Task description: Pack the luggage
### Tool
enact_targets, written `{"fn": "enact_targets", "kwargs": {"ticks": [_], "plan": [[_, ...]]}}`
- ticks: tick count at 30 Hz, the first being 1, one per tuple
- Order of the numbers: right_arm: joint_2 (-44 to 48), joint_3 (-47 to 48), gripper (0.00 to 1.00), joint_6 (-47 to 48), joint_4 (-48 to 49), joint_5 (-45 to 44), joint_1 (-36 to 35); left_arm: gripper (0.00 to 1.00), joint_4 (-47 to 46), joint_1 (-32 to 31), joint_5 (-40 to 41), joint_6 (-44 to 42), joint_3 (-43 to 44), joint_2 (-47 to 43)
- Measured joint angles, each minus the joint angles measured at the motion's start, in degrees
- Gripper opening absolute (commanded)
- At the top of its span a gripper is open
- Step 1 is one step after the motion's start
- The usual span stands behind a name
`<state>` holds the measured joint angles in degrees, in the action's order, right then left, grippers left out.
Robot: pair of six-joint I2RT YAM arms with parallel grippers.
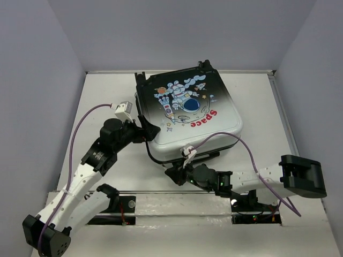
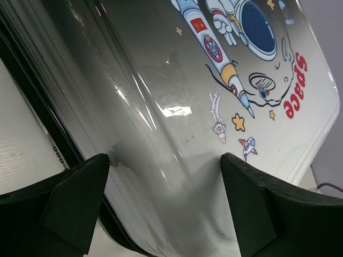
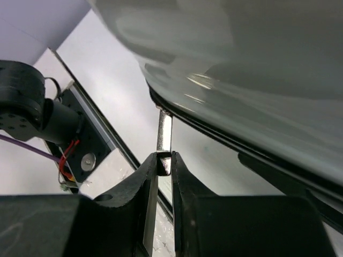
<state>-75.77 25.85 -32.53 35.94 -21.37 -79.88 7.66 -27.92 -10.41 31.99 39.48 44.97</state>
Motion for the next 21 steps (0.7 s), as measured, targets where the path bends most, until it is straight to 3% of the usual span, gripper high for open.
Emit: {"fn": "enact_targets", "kwargs": {"ticks": [6, 13, 21], "plan": [[-6.25, 2.84, 0.07, 1.55, -1.46, -3.23, -2.16, 0.88, -5.01, -5.99, 3.61, 2.49, 1.40, 6.23], [-14.03, 8.20, 0.07, 5.01, 7.48, -6.25, -4.11, 0.87, -5.86, -16.00, 1.16, 4.63, 13.33, 19.91], [-18.45, 11.78, 0.07, 9.90, 15.43, -10.40, -4.15, 0.94, -9.31, -22.08, -0.90, 5.42, 18.93, 20.26]]}}
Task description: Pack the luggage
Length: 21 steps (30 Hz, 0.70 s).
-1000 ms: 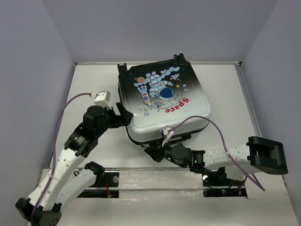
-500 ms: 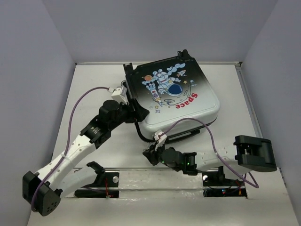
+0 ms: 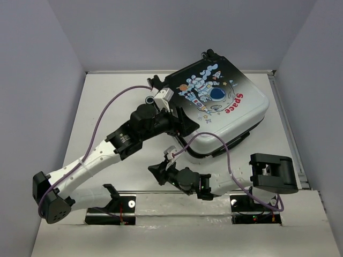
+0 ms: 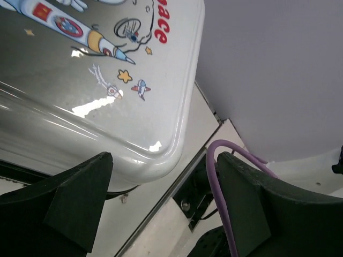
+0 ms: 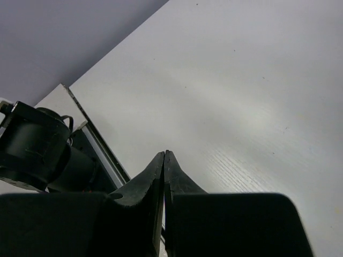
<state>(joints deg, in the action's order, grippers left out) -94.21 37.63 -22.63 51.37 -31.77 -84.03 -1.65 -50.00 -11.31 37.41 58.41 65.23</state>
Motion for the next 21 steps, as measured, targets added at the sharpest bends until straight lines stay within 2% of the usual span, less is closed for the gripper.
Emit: {"fn": "enact_targets", "kwargs": {"ticks": [3, 5, 8, 9, 10, 12, 15, 18, 21], "plan": [[2.05, -0.20, 0.10, -1.33, -2.10, -0.42, 0.00, 0.96, 2.67, 1.51, 2.60, -1.86, 2.56, -1.97], [4.74, -1.20, 0.15, -3.02, -5.22, -0.85, 0.00, 0.96, 3.98, 4.90, 3.23, -3.13, 4.11, -3.17], [12.41, -3.89, 0.25, -6.32, -14.23, -1.40, 0.00, 0.97, 3.37, 17.33, 3.13, -4.22, 5.46, -4.15], [15.37, -4.11, 0.32, -7.08, -17.27, -1.51, 0.00, 0.97, 2.51, 22.51, 2.95, -4.11, 5.51, -3.67], [17.33, -4.11, 0.35, -7.67, -19.74, -1.53, 0.04, 0.98, 1.81, 26.38, 2.64, -4.04, 5.51, -2.60], [21.86, -4.11, 0.48, -8.76, -24.63, -0.83, 0.00, 0.98, -0.50, 33.46, 0.07, -2.86, 5.88, 2.58], [26.43, -4.17, 0.61, -10.16, -30.51, 0.90, 0.00, 0.98, -3.76, 37.53, -4.92, -0.74, 7.76, 11.65], [30.93, -5.05, 0.70, -11.56, -35.80, 4.09, 0.00, 0.99, -4.90, 39.60, -7.91, 1.18, 9.81, 21.81], [32.68, -5.77, 0.74, -12.15, -38.40, 6.25, 0.00, 0.99, -4.57, 40.26, -9.55, 2.84, 13.94, 30.05]]}}
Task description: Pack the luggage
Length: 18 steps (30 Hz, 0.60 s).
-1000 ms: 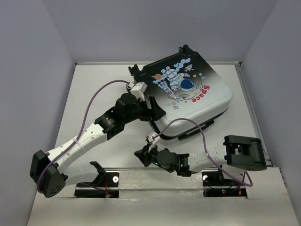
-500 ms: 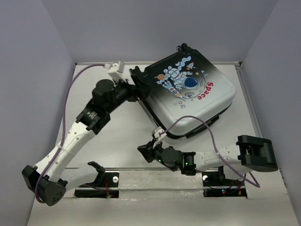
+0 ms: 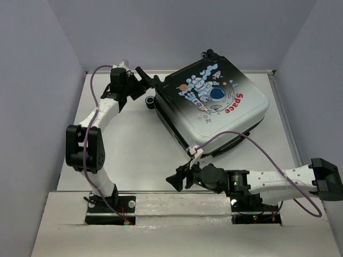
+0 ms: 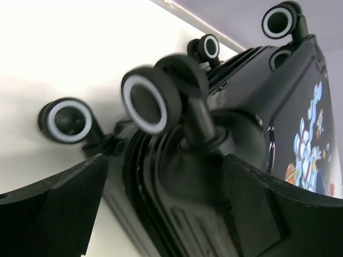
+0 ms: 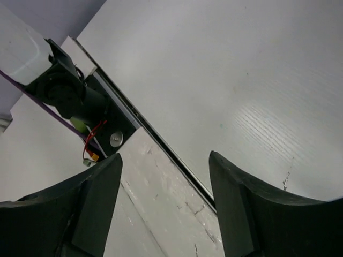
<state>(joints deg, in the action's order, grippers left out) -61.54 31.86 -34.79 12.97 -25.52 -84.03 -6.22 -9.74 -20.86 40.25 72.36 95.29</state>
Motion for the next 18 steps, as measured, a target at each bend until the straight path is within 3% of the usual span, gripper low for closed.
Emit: {"fn": "enact_targets", "kwargs": {"ticks": [6, 18], "plan": [[-0.09, -0.96, 0.75, -0.57, -3.82, 2.82, 0.00, 0.99, -2.29, 0.07, -2.95, 3.06, 11.67, 10.10], [2.25, -3.76, 0.89, -2.60, -6.10, 1.38, 0.00, 0.95, -5.22, -1.38, -5.40, 9.27, 17.38, 20.57]]}}
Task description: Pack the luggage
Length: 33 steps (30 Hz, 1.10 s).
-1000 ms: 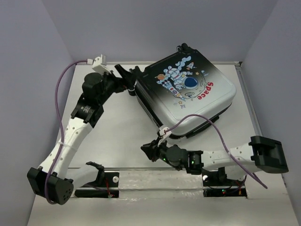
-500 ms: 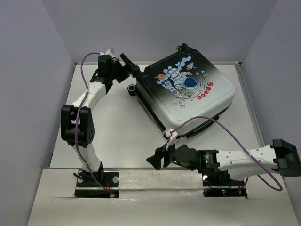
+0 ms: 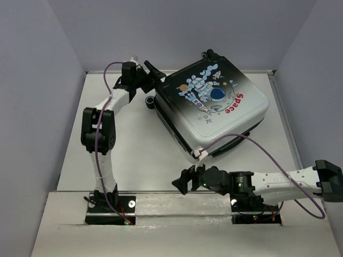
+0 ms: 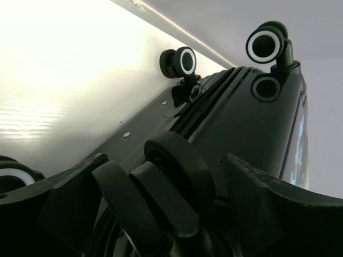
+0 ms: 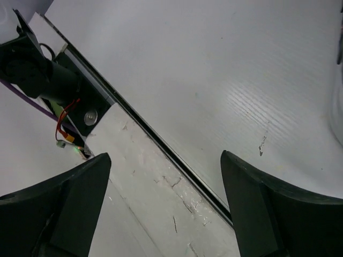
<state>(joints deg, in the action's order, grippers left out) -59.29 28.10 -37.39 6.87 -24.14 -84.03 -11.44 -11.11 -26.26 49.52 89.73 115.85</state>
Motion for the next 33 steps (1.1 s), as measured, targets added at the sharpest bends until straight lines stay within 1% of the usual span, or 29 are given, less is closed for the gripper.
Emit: {"fn": "enact_targets", "kwargs": {"ticks": [2, 3, 5, 7, 8, 9, 11, 12, 15, 17, 21, 24, 26, 28, 29, 33], "plan": [[2.16, -0.66, 0.87, -1.27, -1.05, -1.75, 0.00, 0.83, -0.90, -0.35, -0.42, 1.29, 0.13, 0.66], [3.58, -1.09, 0.86, -2.89, -2.54, -3.65, 0.00, 0.73, -1.25, -0.35, -0.39, 1.77, 0.13, 0.70], [4.87, -1.53, 0.86, -5.68, -4.72, -5.92, 0.00, 0.66, -2.14, -0.33, -0.33, 3.10, 0.13, 0.94], [6.05, -1.90, 0.87, -10.80, -9.75, -9.05, 0.00, 0.56, -3.15, -0.35, -0.68, 4.20, 0.13, 1.42], [6.43, -1.97, 0.88, -13.97, -13.22, -10.51, 0.00, 0.45, -3.34, -0.35, -0.79, 4.59, 0.13, 1.53], [6.67, -1.97, 0.89, -16.09, -15.85, -11.52, 0.00, 0.39, -3.63, -0.35, -0.83, 5.07, 0.13, 1.73], [6.84, -1.97, 0.92, -19.82, -20.37, -12.76, 0.00, 0.23, -4.07, -0.24, -1.20, 5.73, 0.33, 2.19], [6.84, -1.97, 0.94, -22.69, -23.28, -13.57, 0.00, 0.07, -4.28, -0.22, -1.40, 6.01, 0.52, 2.43], [6.71, -1.95, 0.94, -27.32, -28.98, -14.84, 0.00, 0.06, -4.61, -0.04, -2.29, 6.71, 1.36, 3.23], [6.38, -1.64, 0.93, -30.82, -32.72, -16.35, 0.00, 0.06, -4.90, -0.04, -2.23, 6.88, 1.36, 3.28], [6.03, -1.46, 0.80, -34.99, -38.01, -21.14, 0.42, 0.06, -5.81, 0.09, -2.12, 6.88, 1.16, 3.23], [6.78, -1.33, 0.75, -33.73, -39.63, -25.79, 1.64, 0.06, -6.38, 0.22, -1.99, 6.86, 0.61, 2.89], [8.48, -1.16, 0.74, -27.85, -38.93, -28.35, 2.38, 0.06, -6.62, 0.26, -1.95, 6.75, 0.15, 2.36], [11.56, -1.11, 0.73, -21.07, -36.13, -29.16, 2.62, 0.06, -6.78, 0.35, -1.79, 6.60, -0.52, 1.40], [13.29, -1.18, 0.73, -16.17, -33.35, -29.16, 2.71, 0.06, -6.80, 0.37, -1.70, 6.54, -0.87, 0.87], [20.63, -3.48, 0.74, -3.78, -21.22, -27.19, 3.45, 0.06, -6.73, 0.46, -1.27, 6.40, -2.19, -1.66]]}}
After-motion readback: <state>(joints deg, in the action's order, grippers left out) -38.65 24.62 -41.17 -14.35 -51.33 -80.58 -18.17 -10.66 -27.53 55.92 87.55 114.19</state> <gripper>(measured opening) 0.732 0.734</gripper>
